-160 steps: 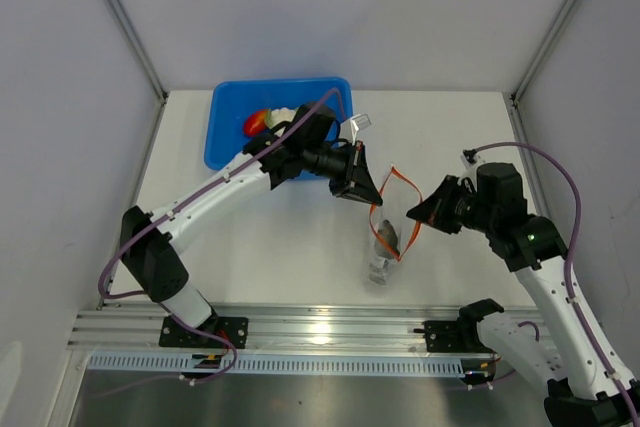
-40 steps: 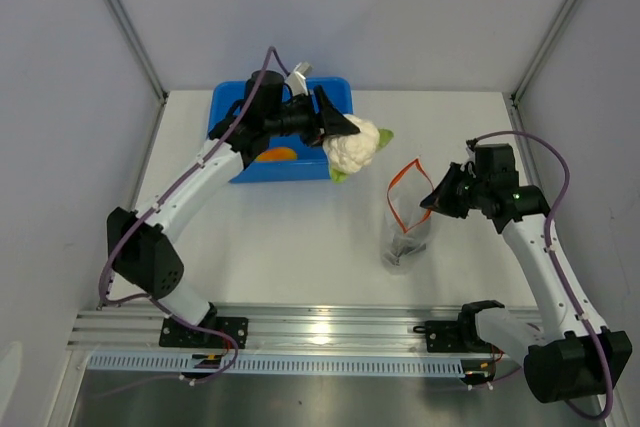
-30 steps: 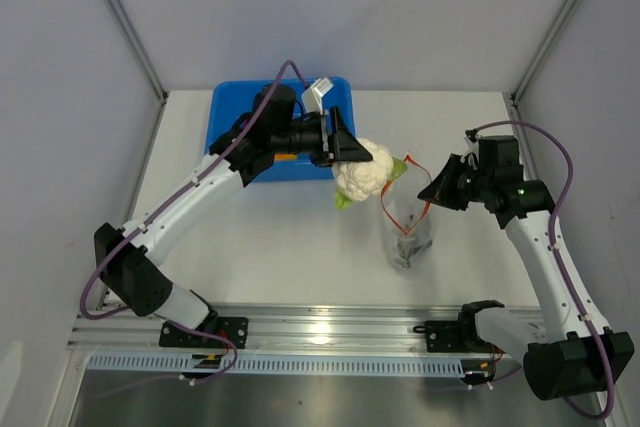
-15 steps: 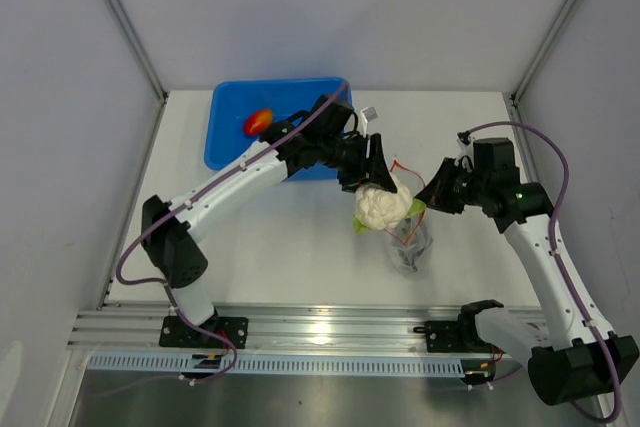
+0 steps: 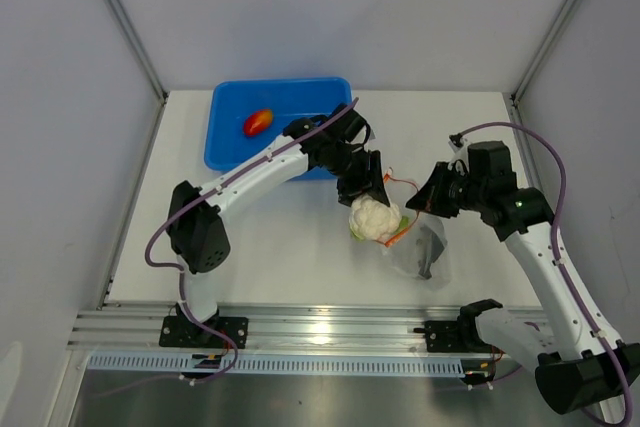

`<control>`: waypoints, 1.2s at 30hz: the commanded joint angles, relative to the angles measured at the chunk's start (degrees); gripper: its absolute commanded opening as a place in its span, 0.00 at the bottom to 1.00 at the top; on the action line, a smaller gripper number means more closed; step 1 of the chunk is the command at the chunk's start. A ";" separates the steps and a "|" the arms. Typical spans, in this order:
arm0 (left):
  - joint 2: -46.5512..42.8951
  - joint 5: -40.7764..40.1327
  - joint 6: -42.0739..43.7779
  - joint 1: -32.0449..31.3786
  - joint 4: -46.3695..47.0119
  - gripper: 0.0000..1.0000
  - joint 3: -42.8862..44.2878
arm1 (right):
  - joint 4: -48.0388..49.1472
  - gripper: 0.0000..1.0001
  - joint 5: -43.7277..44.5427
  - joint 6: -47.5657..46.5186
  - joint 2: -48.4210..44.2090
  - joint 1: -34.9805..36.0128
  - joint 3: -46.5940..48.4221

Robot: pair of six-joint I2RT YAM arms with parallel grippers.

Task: Place the food in the zip-top bag and seal the zipper
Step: Place the fake vegetable in the zipper food storage bag.

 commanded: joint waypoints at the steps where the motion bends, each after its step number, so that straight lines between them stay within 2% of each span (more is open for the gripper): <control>1: -0.31 -1.39 -2.12 0.12 -0.59 0.00 2.72 | 1.38 0.00 -0.09 -0.29 -1.12 1.08 1.40; 10: -0.31 -1.74 -3.62 0.12 0.38 0.01 3.25 | 1.38 0.00 1.05 0.32 -1.03 1.96 0.96; 17: -0.75 -1.39 -3.71 -0.05 0.99 0.08 2.45 | 1.56 0.00 1.14 0.76 -0.85 1.96 0.87; 20: -1.19 -2.26 -3.80 0.12 0.73 0.06 3.86 | 1.56 0.00 1.23 0.85 -0.94 2.05 0.61; 22: -2.24 -3.50 -4.67 0.38 2.82 0.01 3.51 | 1.47 0.00 1.32 1.02 -1.12 2.05 0.25; 36: -8.31 -10.53 -11.18 0.74 12.33 0.01 -0.01 | 2.00 0.00 0.53 2.78 -1.21 2.14 0.08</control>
